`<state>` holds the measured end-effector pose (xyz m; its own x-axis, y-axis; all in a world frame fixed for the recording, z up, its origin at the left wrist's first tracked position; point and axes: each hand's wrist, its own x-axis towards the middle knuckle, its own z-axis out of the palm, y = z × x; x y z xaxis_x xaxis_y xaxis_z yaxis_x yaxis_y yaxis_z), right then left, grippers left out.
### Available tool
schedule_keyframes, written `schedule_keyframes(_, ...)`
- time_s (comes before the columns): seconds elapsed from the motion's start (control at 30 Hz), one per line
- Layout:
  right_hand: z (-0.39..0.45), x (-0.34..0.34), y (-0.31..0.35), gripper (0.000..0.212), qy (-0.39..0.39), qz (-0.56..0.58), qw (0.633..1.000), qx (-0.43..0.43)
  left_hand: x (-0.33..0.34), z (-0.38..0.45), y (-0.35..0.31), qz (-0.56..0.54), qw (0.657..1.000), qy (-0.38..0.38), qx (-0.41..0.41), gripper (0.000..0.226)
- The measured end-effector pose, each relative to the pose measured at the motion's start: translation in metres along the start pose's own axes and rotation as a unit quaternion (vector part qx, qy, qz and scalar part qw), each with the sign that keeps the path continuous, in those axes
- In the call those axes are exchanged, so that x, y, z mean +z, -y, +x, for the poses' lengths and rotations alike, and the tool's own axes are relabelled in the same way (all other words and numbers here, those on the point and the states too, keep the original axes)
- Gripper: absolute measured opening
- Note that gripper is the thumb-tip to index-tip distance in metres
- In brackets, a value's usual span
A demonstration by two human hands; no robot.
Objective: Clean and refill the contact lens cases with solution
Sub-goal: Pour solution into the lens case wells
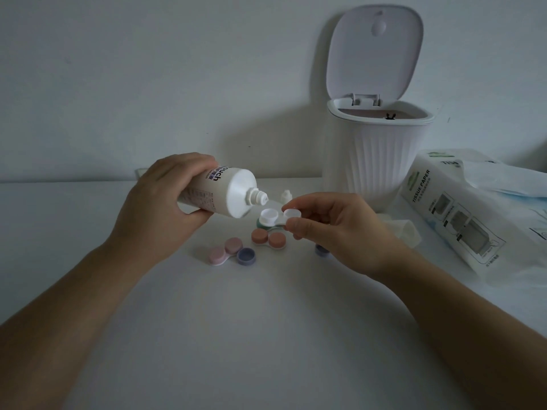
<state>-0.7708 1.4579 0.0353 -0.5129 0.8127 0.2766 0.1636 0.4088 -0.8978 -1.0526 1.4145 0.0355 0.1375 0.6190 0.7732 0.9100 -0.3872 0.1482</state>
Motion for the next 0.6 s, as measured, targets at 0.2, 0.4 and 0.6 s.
schedule_keyframes(0.2,0.0000,0.0003,-0.0003,0.013,-0.002,-0.008,1.000,0.000,0.0030,0.0011,0.0023,0.002,1.000,-0.005,0.025,0.066)
schedule_keyframes(0.4,-0.0003,0.0007,-0.0005,0.013,0.005,-0.016,1.000,-0.007,0.0030,0.0023,0.0011,0.007,0.999,-0.003,0.031,0.063)
schedule_keyframes(0.6,-0.0006,0.0022,-0.0003,0.011,0.018,-0.011,1.000,-0.021,0.0036,0.0047,-0.0014,0.008,0.998,-0.013,0.056,0.061)
